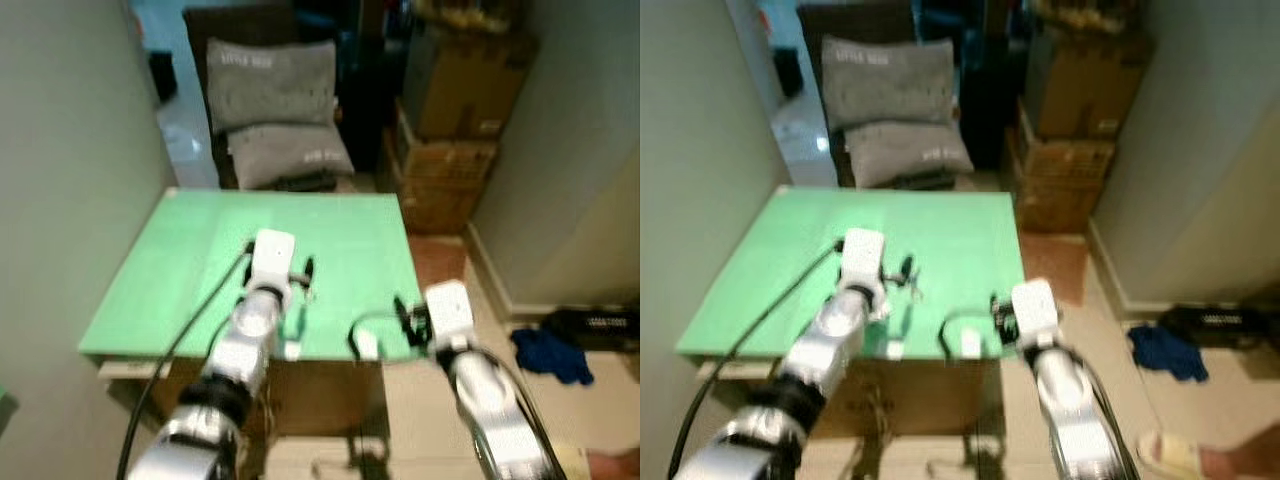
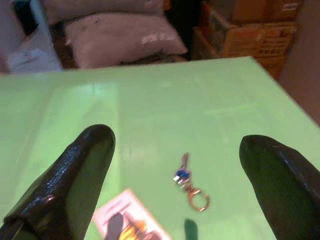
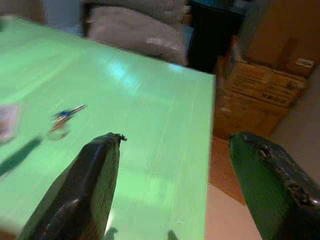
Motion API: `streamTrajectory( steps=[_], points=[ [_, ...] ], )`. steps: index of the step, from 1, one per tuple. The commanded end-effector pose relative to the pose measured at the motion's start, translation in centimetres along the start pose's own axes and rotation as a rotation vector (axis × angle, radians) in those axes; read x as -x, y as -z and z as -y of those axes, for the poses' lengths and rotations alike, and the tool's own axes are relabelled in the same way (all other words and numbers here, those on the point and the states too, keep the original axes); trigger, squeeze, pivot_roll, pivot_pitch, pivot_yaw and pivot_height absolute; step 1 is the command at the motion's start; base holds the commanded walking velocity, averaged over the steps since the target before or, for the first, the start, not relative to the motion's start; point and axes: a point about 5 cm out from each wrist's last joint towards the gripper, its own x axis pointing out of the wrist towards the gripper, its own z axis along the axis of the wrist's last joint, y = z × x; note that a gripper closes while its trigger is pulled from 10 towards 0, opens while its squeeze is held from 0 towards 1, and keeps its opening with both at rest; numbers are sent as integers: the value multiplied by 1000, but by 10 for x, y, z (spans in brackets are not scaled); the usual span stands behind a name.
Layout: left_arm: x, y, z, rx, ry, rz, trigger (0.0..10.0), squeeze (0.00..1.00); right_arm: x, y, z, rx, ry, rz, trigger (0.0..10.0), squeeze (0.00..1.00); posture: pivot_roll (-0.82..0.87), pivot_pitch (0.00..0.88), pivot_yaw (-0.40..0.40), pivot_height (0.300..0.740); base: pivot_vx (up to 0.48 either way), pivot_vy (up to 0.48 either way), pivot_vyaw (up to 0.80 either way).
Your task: Hang keys on a hook
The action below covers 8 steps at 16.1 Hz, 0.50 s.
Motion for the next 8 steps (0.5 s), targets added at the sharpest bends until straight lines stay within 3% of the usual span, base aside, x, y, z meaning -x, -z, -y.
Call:
streamTrajectory(
  steps=[1,3,8],
  points=[
    [-2,-1,2,3,-6,-4,10000,0,6,4,1,10,-14,-26,10000,0,-106,84,7,740,0,0,0],
    [-5,1,6,-9,-22,-16,10000,0,22,9,-6,29,-44,-48,10000,0,-131,122,9,740,0,0,0],
    [-2,17,8,8,-70,-64,10000,0,43,5,-25,32,-132,-46,10000,0,-158,169,5,740,0,0,0]
  ],
)
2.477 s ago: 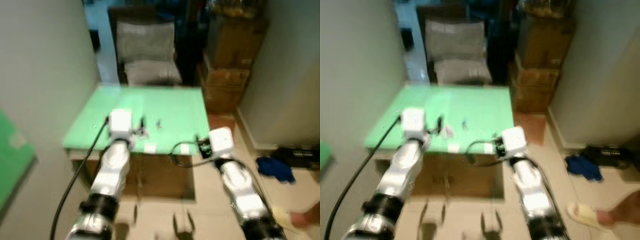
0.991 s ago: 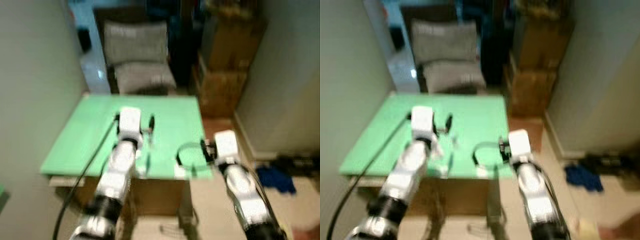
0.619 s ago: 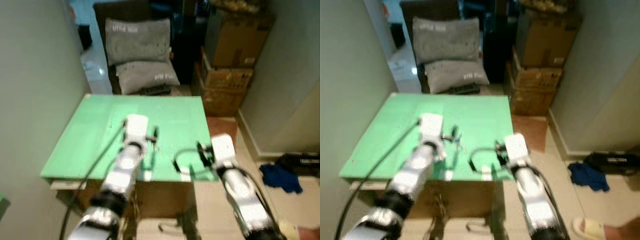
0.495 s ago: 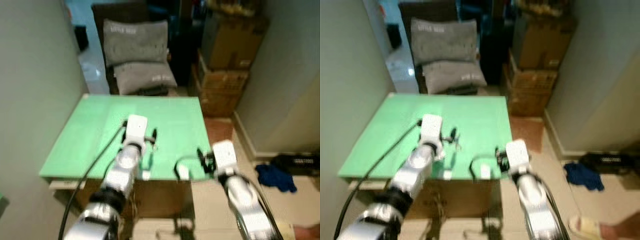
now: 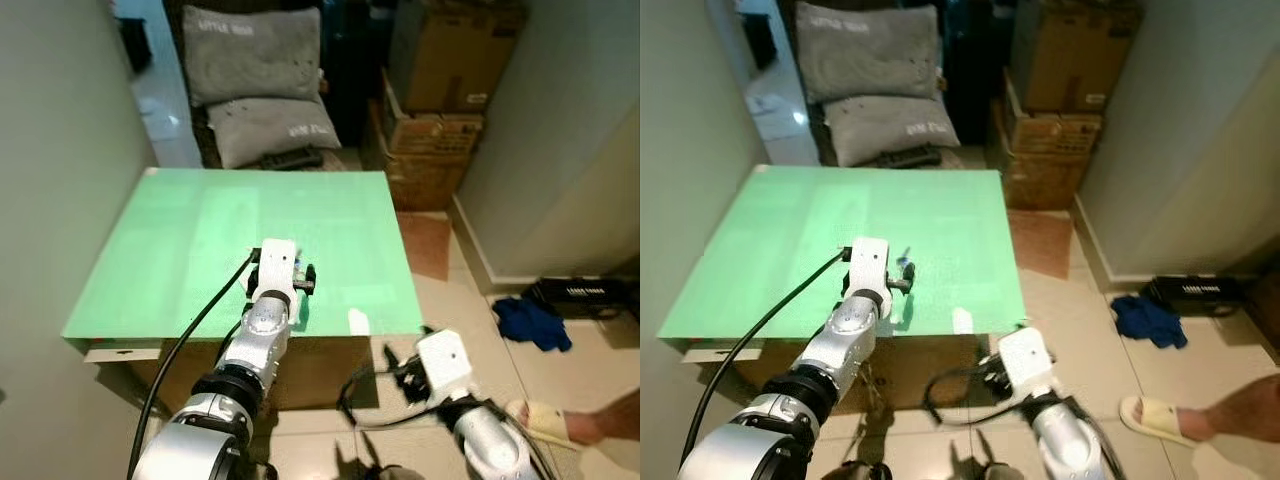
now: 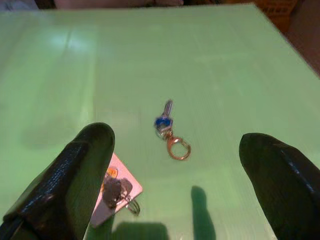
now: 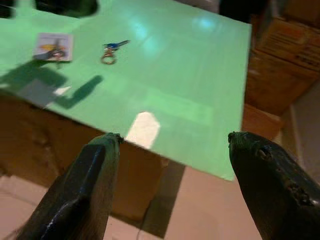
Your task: Hang keys on a hook
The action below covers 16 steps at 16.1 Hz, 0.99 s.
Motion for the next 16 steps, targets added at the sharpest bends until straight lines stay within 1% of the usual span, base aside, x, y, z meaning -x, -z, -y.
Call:
streamTrajectory(
  steps=[1,2,3,4,5,6,7,9,10,13,16],
  points=[
    [1,6,-3,-15,-29,-17,10000,0,3,-5,-3,26,-39,17,10000,0,-160,179,4,740,0,0,0],
    [1,7,-5,-23,-53,-18,10000,0,6,-6,-5,42,-60,16,10000,0,-161,185,3,740,0,0,0],
    [0,4,-10,-40,-108,-3,10000,0,10,-5,-8,43,-68,5,10000,0,-165,195,4,740,0,0,0],
    [-1,3,-12,-41,-127,3,9490,0,12,-5,-8,42,-69,1,10000,0,-168,203,4,740,0,0,0],
    [-1,1,-14,-32,-145,9,9373,0,16,-4,-9,41,-70,-8,10000,0,-174,211,3,740,0,0,0],
    [-1,3,-13,-9,-143,-2,10000,0,18,-4,-10,41,-71,-15,10000,0,-178,214,3,740,0,0,0],
    [1,7,-9,9,-130,-20,10000,0,19,-4,-10,40,-74,-21,10000,0,-183,219,3,740,0,0,0],
    [8,21,5,47,-102,-47,10000,0,21,-4,-11,39,-75,-33,10000,0,-190,227,2,740,0,0,0],
    [10,25,8,54,-106,-54,10000,0,22,-4,-12,38,-74,-36,10000,0,-191,230,2,740,0,0,0],
    [14,35,6,65,-138,-84,10000,0,24,-6,-13,34,-77,-47,10000,0,-188,241,-1,740,0,0,0],
    [13,32,8,66,-136,-77,10000,0,25,-6,-15,31,-87,-54,10000,0,-187,249,-1,740,0,0,0]
  ],
)
